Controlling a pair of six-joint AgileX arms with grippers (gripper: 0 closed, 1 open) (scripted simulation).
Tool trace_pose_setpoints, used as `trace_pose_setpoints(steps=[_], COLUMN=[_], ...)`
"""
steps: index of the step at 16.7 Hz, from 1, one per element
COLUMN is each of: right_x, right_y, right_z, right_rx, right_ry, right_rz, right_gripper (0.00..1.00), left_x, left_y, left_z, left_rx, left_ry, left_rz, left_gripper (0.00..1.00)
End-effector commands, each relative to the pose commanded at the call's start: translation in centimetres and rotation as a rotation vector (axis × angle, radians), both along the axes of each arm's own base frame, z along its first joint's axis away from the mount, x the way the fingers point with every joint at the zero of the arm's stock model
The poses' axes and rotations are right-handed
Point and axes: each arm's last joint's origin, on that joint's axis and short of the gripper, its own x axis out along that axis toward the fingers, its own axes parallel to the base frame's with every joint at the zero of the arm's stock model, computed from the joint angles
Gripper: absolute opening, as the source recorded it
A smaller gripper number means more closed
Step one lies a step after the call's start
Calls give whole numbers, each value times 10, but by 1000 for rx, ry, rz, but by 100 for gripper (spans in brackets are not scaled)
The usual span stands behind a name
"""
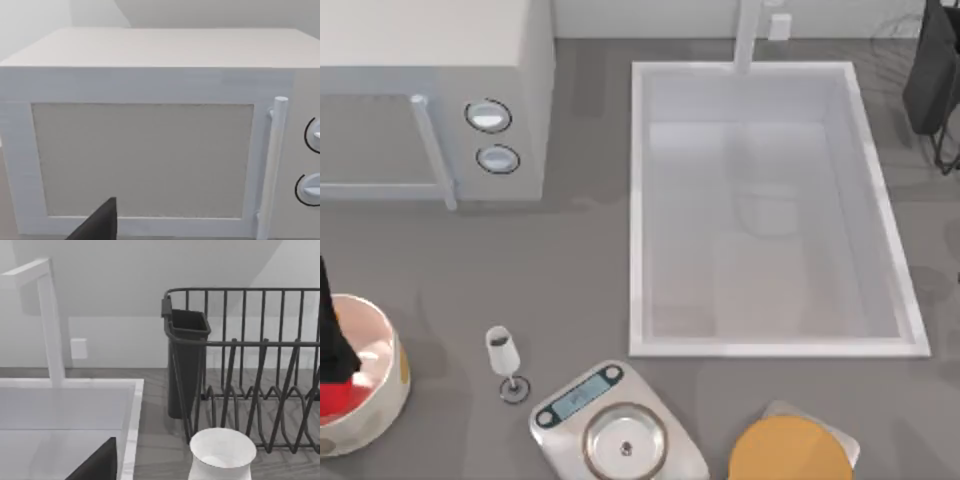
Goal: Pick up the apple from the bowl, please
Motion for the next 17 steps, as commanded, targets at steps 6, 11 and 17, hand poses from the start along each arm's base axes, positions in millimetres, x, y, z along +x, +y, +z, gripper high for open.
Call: trace_pose_setpoints(steps=[6,11,17], right_x=[0,0,0], right_y=[0,0,0], right_z=[0,0,0], right_rx=[0,0,0], right_ry=[0,0,0], right_rz=[0,0,0], right_gripper=[100,100,100], left_x=[0,0,1], left_y=[0,0,0], left_z=[0,0,8], left_rx=[0,0,3], left_ry=[0,0,69], left_rz=[0,0,2], left_gripper=[100,100,100])
